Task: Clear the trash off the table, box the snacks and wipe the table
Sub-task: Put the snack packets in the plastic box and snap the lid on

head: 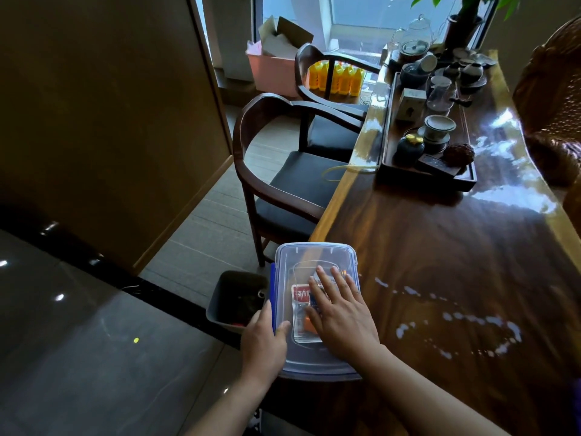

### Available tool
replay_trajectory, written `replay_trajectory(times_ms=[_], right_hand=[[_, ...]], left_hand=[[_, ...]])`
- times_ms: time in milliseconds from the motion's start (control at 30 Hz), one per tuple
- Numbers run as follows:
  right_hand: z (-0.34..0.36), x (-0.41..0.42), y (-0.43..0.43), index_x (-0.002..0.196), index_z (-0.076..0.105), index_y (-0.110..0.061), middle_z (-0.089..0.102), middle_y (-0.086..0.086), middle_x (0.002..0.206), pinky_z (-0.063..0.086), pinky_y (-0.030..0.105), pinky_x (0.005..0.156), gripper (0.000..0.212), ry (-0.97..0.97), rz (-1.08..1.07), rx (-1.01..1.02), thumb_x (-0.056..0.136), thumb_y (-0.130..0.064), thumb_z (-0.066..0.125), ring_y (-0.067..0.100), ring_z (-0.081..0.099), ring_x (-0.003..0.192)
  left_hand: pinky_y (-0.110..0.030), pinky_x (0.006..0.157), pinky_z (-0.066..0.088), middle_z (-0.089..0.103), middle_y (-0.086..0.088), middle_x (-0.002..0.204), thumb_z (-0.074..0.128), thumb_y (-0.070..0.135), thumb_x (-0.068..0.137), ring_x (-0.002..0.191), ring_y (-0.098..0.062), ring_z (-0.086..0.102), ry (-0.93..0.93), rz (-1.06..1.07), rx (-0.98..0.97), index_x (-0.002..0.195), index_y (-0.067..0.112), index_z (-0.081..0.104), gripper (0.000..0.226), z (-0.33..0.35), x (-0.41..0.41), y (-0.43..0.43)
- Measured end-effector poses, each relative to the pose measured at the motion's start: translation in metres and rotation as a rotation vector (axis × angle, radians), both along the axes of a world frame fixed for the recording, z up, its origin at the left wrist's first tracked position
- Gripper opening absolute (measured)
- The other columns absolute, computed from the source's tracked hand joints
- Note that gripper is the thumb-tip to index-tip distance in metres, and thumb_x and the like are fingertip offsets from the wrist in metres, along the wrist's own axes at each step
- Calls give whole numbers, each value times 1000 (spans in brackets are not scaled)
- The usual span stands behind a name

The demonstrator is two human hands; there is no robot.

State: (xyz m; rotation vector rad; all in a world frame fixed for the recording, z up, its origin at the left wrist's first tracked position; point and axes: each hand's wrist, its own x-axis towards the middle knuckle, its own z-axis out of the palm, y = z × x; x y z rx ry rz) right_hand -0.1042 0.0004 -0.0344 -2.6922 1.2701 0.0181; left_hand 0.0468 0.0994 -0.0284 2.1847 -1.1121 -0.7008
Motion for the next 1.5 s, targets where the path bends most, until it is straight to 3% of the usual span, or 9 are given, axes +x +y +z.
replay_trajectory(times_ms=[333,500,600,733,867,1033,1200,1367,1500], right_hand=[[13,-1,3,158,1,-29,-12,-4,165,-11,44,123,64,0,17,27,102,-60,7,22,-23,149],[9,-2,2,157,1,-30,-12,-4,165,-14,44,122,63,-23,19,27,102,-60,8,21,-23,149],[8,-2,1,158,7,-28,-6,-3,165,-10,44,121,64,-38,14,3,102,-60,10,23,-18,150],[5,-1,0,158,7,-27,-8,-3,165,-7,44,119,65,-35,15,23,102,-60,10,23,-17,151],[1,1,-1,156,22,-25,11,1,165,3,46,119,64,-36,-7,10,103,-60,15,26,-1,153],[3,2,-2,156,19,-27,7,-1,165,1,47,123,65,-43,-5,30,102,-62,14,25,-3,153],[28,27,-23,145,38,-31,39,6,153,30,48,114,53,-31,-37,15,98,-54,34,34,36,139],[11,52,-44,154,-1,-46,-12,-2,166,-5,53,123,55,-35,127,43,103,-53,16,28,-22,150],[6,50,-43,154,-4,-47,-14,-6,165,-8,53,122,58,-38,131,32,100,-65,3,23,-27,148]], left_hand=[[-35,104,45,53,-4,136,70,26,87,123,-20,53,63,36,70,145,14,44,65,5,10,-8],[-22,70,44,59,3,105,71,43,83,86,-8,54,60,3,90,113,18,63,39,18,27,-50],[-29,74,46,59,-1,103,67,52,84,86,-13,56,20,29,98,109,18,65,42,10,27,-64],[-29,76,43,58,-3,99,66,40,88,85,-14,55,-39,70,12,106,18,65,28,-1,19,-60],[-27,74,43,58,-1,93,66,35,89,84,-17,57,-104,116,-46,99,14,66,23,-5,12,-60],[-25,76,43,59,2,100,66,37,90,87,-11,56,-66,131,-47,108,16,65,27,-1,13,-59],[-32,83,51,66,1,109,70,38,88,95,-14,60,66,119,7,119,20,62,38,4,24,-63],[-27,79,50,69,10,94,67,35,91,93,-9,65,224,112,-80,105,26,66,17,1,21,-57],[-41,88,57,72,2,107,59,28,97,100,-15,68,622,319,-91,122,26,64,26,-4,29,-55]])
